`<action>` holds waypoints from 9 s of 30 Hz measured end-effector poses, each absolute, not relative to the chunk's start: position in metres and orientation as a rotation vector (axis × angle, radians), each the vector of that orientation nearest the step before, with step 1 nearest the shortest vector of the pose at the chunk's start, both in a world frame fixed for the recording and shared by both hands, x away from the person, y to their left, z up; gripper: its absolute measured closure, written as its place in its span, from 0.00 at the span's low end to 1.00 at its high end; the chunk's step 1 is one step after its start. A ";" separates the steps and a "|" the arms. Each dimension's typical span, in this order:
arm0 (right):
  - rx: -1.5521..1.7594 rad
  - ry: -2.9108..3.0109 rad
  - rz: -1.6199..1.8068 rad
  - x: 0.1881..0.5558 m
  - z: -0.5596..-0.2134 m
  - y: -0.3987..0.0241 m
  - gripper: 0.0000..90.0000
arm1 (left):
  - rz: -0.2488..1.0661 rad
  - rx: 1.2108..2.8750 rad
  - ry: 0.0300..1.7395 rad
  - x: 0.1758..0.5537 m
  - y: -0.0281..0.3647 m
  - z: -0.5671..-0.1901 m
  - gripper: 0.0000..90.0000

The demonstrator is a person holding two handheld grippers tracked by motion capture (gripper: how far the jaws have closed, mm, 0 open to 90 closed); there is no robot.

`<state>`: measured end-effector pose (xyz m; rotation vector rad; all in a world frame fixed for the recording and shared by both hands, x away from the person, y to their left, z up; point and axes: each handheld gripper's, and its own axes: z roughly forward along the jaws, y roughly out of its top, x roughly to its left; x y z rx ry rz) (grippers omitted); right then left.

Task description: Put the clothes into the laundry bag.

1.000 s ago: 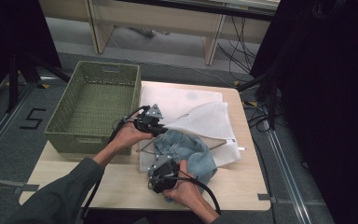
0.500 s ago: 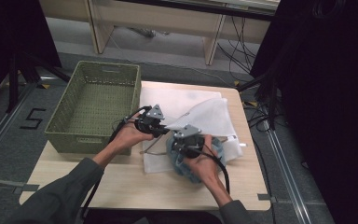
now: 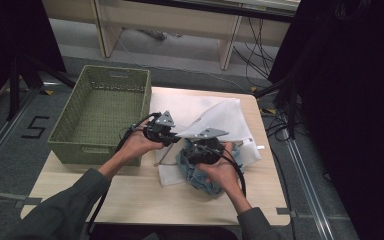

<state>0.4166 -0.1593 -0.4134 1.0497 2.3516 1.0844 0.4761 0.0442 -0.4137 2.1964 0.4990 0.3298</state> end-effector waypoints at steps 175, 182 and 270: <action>1.176 2.321 1.104 0.427 -0.439 -0.206 0.50 | 0.261 2.480 0.535 0.397 0.055 -0.486 0.84; 1.214 2.351 1.060 0.426 -0.446 -0.218 0.48 | 0.270 2.398 0.533 0.403 0.018 -0.497 0.68; 1.293 2.204 0.907 0.509 -0.503 -0.161 0.90 | 0.171 2.381 0.474 0.401 0.004 -0.506 0.97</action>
